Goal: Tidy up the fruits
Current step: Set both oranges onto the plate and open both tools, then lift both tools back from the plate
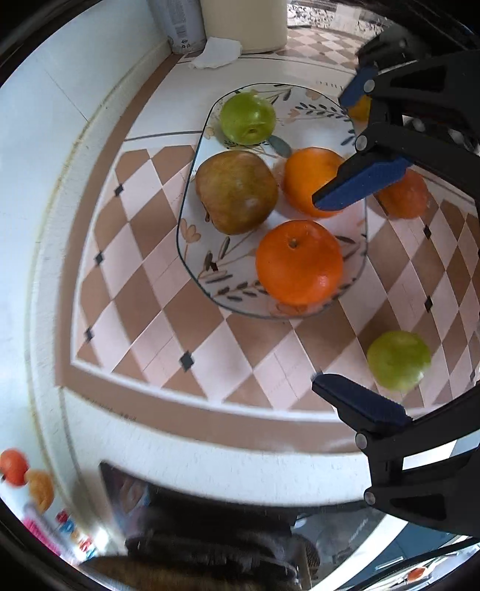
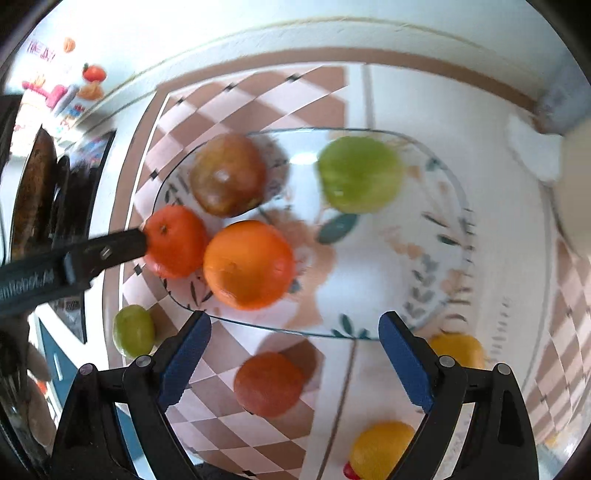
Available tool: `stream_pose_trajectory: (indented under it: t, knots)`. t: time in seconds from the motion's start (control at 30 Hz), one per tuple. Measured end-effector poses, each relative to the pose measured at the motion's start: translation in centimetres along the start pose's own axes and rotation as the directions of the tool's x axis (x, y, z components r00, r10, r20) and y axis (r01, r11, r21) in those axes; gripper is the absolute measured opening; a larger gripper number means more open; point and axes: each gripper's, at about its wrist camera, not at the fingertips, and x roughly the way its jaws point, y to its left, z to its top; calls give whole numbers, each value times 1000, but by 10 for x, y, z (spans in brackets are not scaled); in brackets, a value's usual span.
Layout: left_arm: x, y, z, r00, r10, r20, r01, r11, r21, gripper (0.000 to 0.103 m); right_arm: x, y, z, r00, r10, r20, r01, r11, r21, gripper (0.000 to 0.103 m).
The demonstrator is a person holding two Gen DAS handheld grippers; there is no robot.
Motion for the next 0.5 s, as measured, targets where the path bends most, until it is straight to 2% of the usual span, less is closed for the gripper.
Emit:
stream_pose_trajectory:
  t: [0.17, 0.23, 0.33, 0.5]
  knots:
    - [-31, 10, -31, 995, 34, 96, -34, 999, 2, 90, -31, -15, -16, 996, -47, 74, 44, 998, 43, 94]
    - [-42, 11, -45, 988, 51, 143, -51, 999, -5, 90, -44, -18, -25, 991, -80, 108, 75, 996, 48, 94]
    - [-58, 7, -64, 979, 68, 194, -72, 997, 13, 90, -63, -21, -39, 986, -85, 141, 78, 995, 56, 94]
    - [-85, 1, -87, 962, 62, 267, -78, 996, 50, 90, -96, -18, -60, 972, -105, 209, 98, 994, 46, 94]
